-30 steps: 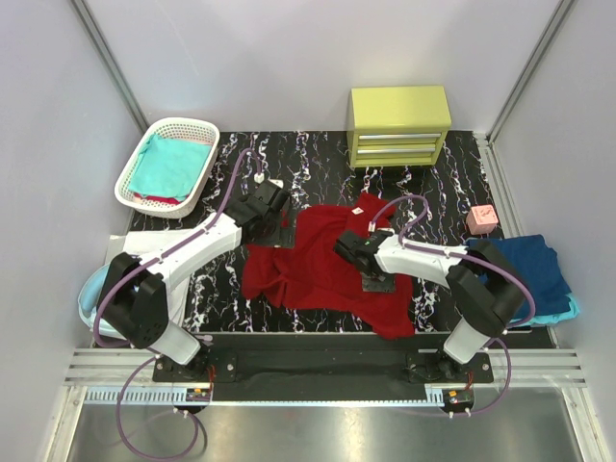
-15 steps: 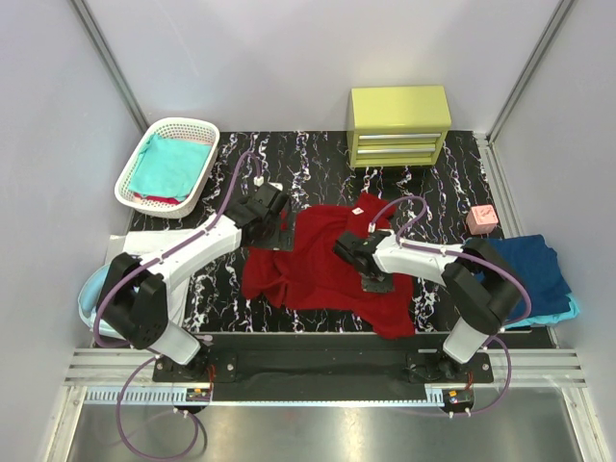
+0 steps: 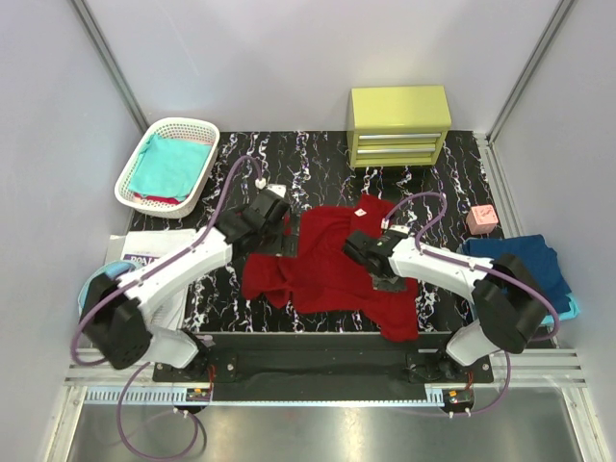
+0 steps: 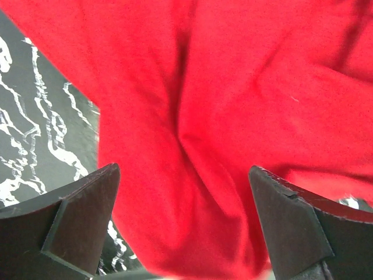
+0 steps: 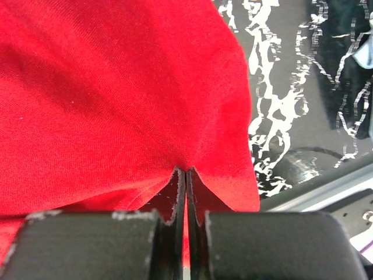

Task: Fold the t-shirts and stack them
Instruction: Flatten out the tshirt

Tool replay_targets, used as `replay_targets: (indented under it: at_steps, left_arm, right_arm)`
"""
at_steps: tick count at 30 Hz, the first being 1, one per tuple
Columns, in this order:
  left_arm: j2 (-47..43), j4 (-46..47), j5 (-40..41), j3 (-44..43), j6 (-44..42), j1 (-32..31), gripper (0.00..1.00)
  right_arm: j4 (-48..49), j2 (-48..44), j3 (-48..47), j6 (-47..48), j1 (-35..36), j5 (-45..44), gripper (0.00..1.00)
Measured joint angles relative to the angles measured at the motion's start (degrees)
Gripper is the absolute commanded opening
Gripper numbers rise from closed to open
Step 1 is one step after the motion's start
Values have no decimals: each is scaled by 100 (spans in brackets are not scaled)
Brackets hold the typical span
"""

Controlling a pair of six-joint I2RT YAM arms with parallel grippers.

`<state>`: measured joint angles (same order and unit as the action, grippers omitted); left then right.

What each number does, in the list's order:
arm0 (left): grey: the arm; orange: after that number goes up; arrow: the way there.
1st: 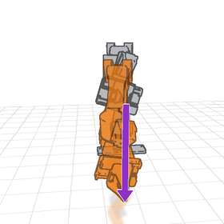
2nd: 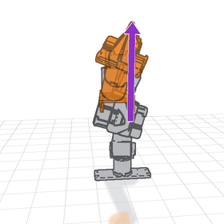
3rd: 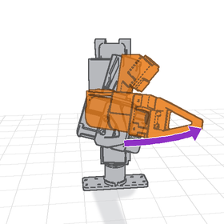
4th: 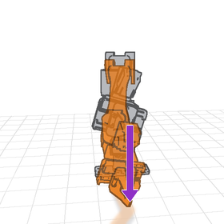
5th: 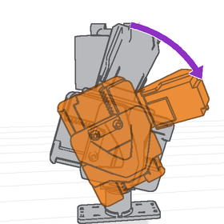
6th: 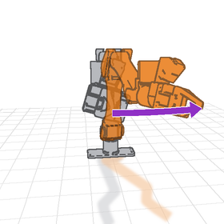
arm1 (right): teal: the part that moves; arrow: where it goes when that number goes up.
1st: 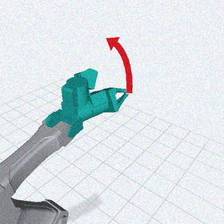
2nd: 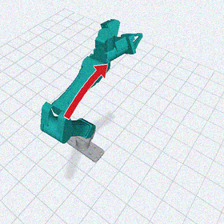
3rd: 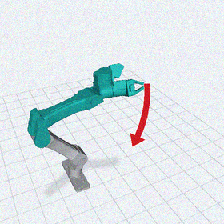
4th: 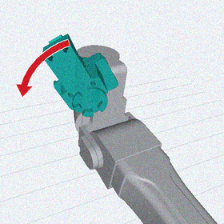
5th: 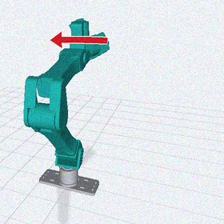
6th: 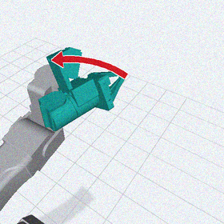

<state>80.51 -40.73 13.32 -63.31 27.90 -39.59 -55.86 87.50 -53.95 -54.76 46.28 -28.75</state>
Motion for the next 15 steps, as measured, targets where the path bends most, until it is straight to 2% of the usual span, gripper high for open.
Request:
replay_targets:
  at_steps: [8,15]
  left_arm:
    - [-1606,-131,2,614,669,-1016,95]
    - [-2133,-520,70,1397,1279,-1862,94]
  right_arm:
    - [-192,-42,-9,-4,-7,-79,0]
    - [-188,-31,-48,101,-11,-79,0]
